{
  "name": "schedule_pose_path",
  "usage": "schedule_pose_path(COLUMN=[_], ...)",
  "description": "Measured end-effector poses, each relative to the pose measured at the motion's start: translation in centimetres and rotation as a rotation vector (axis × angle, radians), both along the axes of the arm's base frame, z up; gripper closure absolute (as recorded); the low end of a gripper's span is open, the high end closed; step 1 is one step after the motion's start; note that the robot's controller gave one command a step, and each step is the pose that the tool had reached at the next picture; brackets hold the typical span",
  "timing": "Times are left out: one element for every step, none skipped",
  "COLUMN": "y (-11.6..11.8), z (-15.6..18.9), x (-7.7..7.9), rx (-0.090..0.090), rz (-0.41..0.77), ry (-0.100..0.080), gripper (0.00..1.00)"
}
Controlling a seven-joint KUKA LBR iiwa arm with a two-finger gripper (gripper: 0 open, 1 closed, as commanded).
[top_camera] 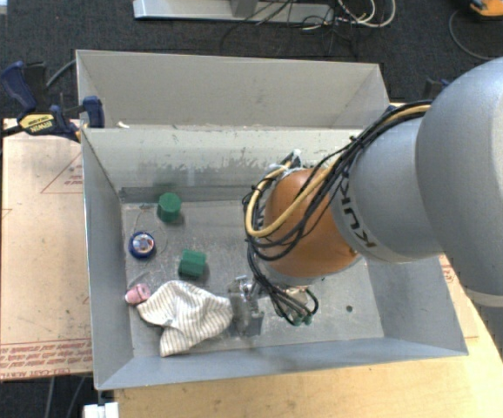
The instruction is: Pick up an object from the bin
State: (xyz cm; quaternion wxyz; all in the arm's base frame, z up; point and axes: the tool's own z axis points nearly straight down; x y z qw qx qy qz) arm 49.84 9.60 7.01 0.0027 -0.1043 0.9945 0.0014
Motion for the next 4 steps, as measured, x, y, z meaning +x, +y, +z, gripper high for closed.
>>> schedule_pose_path(y=[0.0,0.0,5.2,9.0], z=[0.1,0.1,0.5,0.3], x=[0.1,0.1,1.4,0.2], rx=[0.0,0.0,0.001,0.002], rz=[0.0,0.0,0.092,-0.014], ry=[-0.003,-0.003,-0.005,-0.006], gripper=[0.0,0.0,0.0,1.0])
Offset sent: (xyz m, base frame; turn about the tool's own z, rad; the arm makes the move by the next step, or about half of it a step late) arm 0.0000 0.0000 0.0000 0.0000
